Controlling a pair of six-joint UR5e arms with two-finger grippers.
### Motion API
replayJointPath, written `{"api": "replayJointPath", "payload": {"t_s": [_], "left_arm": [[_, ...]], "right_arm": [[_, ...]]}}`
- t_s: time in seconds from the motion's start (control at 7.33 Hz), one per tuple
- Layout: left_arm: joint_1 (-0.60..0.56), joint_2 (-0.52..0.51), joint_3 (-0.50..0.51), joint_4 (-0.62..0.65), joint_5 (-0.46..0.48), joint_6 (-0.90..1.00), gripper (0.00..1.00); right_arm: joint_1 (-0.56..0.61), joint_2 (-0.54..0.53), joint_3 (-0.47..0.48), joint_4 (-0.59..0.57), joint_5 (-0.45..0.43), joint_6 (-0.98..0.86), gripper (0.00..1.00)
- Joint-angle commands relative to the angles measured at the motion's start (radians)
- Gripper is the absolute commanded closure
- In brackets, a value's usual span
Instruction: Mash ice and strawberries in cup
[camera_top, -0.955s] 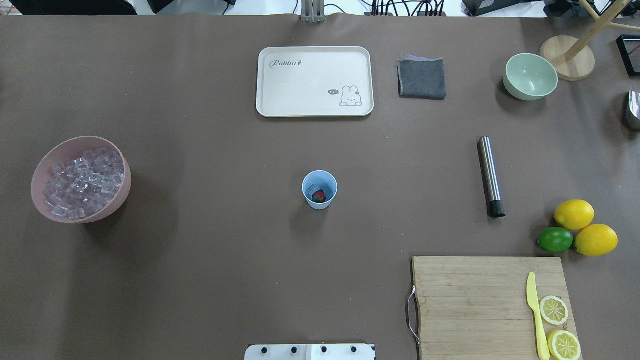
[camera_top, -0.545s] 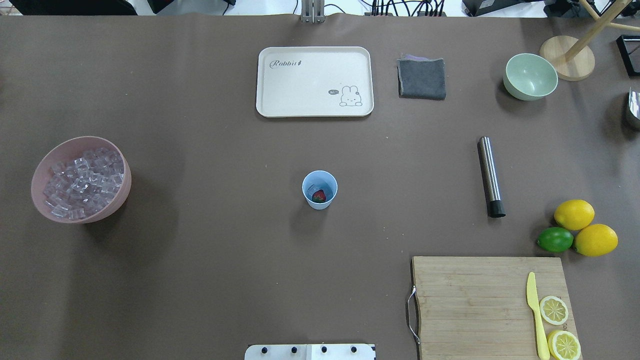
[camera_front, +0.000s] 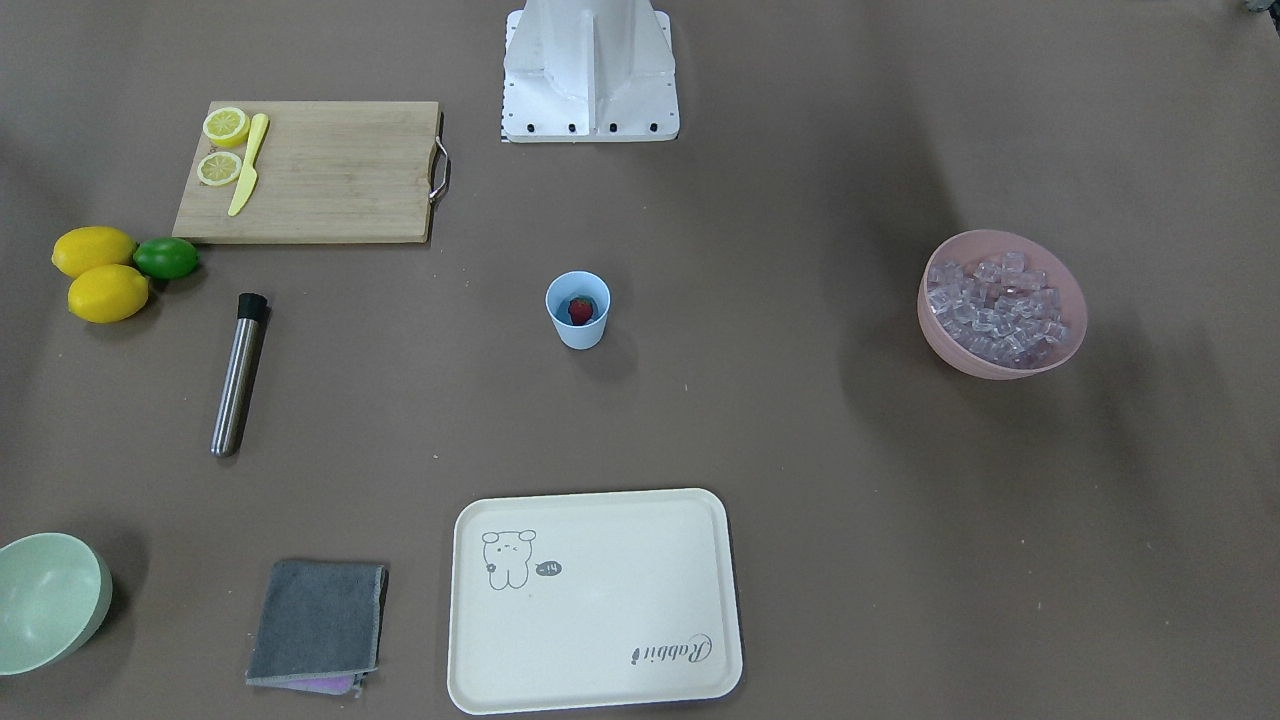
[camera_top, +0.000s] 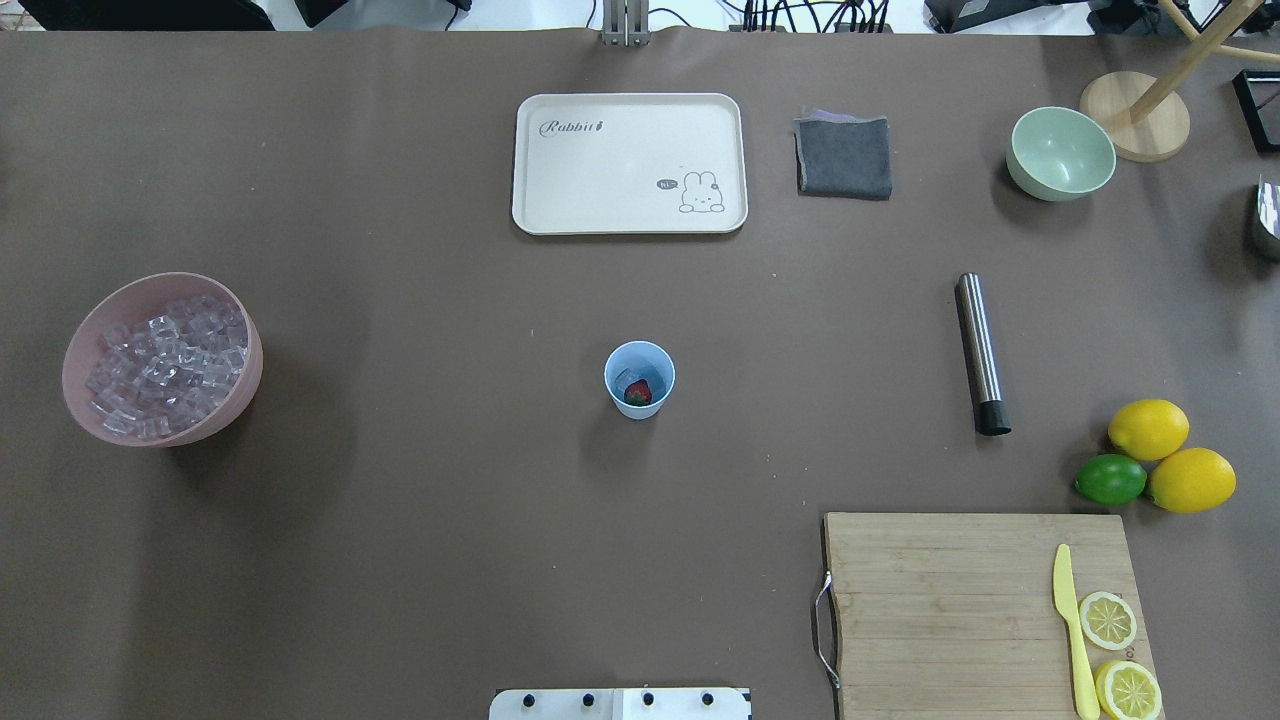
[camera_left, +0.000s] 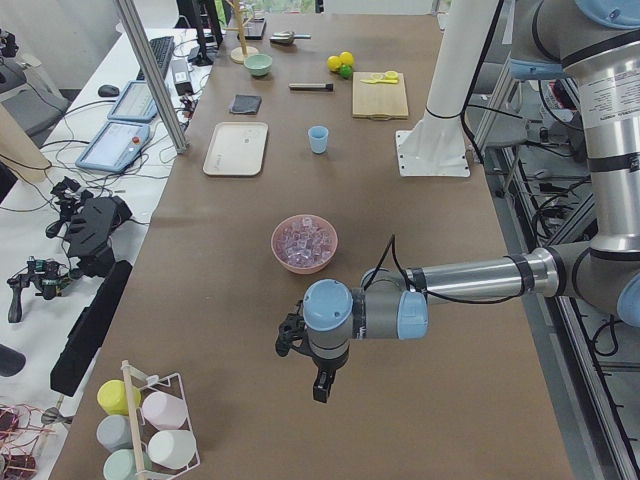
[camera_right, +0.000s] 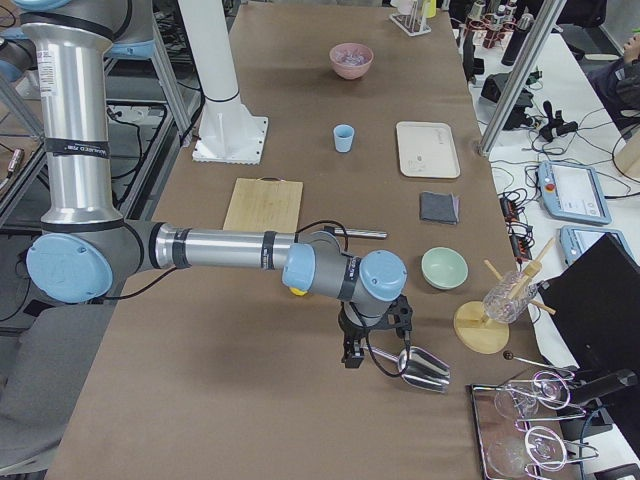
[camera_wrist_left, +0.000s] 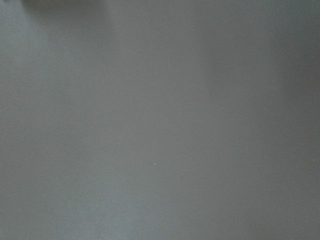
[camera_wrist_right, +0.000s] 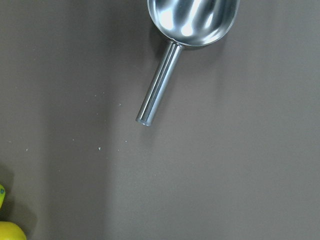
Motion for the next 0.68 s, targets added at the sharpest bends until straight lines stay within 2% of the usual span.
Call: {"api": "replayJointPath", "payload": {"t_s": [0.0,0.27,0.55], "left_arm": [[-0.001,0.002,0.000,-0.023,0.000,0.000,0.02],[-0.003,0.002,-0.003,-0.028,0.000,0.000,0.02],[-0.003,0.002,0.002,-0.037,0.000,-0.001,0.02]], "right_arm": [[0.000,-0.002,0.000,0.014,-0.002,-0.003,0.00],[0.000,-0.021,-0.003,0.121,-0.008,0.000,0.00],[0.000,-0.022,0.001,0.126,-0.007,0.003,0.00]]}}
